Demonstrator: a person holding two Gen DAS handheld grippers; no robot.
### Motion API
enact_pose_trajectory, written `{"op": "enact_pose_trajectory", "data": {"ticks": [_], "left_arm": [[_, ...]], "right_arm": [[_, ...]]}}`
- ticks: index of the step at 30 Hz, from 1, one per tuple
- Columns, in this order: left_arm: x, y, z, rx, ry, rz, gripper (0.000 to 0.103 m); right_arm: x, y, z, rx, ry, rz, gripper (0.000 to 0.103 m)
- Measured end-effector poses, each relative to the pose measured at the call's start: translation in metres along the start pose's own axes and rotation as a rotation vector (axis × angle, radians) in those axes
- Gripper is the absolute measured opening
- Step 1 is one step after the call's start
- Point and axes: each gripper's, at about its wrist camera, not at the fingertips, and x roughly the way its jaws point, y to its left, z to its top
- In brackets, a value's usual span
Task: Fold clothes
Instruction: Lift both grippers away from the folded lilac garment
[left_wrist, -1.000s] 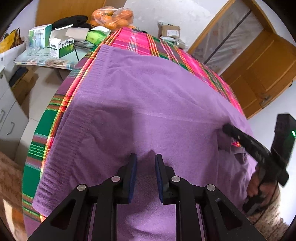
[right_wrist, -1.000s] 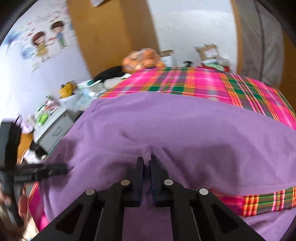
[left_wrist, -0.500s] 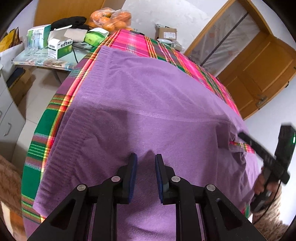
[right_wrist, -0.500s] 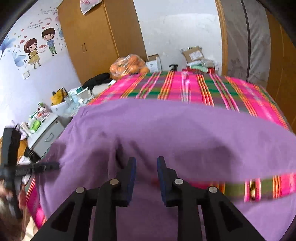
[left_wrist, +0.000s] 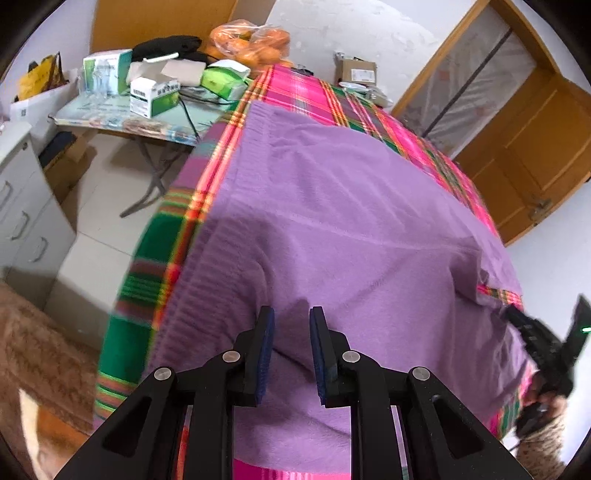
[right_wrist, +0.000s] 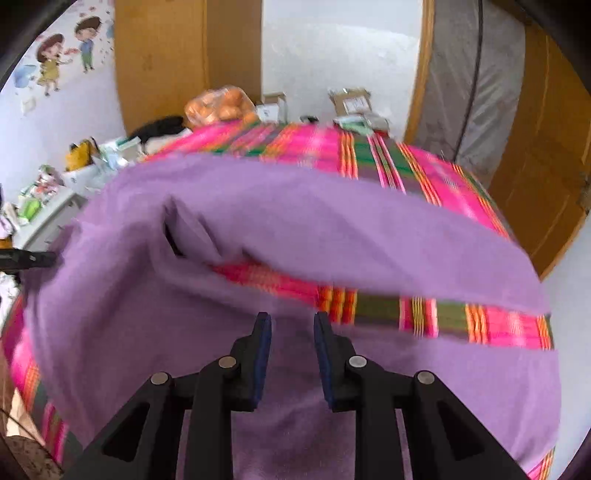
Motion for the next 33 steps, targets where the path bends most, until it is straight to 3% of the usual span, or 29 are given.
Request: {"op": "enact_pose_trajectory", "data": {"ticks": [2,7,13,17,20,24,33], "left_arm": [[-0.005,-0.003,0.010,0.019,-0.020,0.046,0.020],[-0.018,-0.014,0.050,0.078,-0.090,0.047,0.028],[-0.011,-0.037,0.107,0.188,-0.123,0.088,0.034],[0.019,-0.051,0.140,0.288,-0.056,0.091,0.035],[0.044,-0.053,0.159,0.340,-0.016,0.146,0.035],[0.073,-0.052,0.180,0.377,0.025,0.175,0.035],[0.120,-0.050,0.196,0.469,0.098,0.179,0.035]], "right_arm": [[-0.011,-0.001,0.015,-0.003,-0.036,0.032,0.025],[-0.020,0.009,0.069,-0.047,-0.109,0.099,0.026],[0.012,0.035,0.126,-0.160,-0.102,0.143,0.028],[0.051,0.043,0.153,-0.172,-0.037,0.173,0.028],[0.075,0.044,0.168,-0.165,-0.006,0.192,0.028],[0.117,0.045,0.185,-0.165,0.061,0.212,0.039],[0.182,0.050,0.202,-0.189,0.138,0.251,0.042]]}}
